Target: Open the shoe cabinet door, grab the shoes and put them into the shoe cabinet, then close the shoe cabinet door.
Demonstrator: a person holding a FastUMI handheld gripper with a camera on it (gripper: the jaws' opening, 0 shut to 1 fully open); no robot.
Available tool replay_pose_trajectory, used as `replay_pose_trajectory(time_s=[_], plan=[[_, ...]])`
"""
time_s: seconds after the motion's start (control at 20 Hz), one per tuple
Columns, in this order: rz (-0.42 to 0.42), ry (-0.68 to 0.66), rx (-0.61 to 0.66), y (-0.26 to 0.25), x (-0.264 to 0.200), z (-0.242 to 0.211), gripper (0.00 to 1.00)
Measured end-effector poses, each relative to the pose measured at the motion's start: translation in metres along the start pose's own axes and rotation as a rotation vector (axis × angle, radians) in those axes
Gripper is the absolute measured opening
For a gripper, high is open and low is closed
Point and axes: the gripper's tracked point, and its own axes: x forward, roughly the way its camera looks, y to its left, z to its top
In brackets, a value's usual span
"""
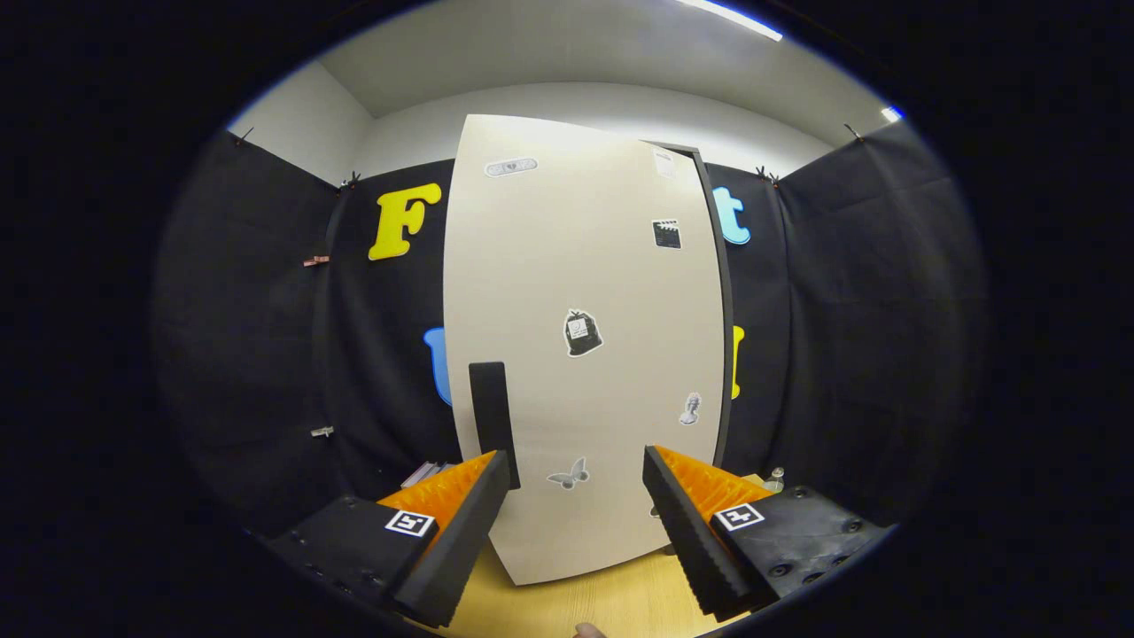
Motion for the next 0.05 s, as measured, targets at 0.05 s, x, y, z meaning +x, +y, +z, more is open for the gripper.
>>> replay_pose_trajectory(time_s=[0.05], plan=[[0.002,0.000,-0.006,0.0004,0.0005,0.0003,0.98]])
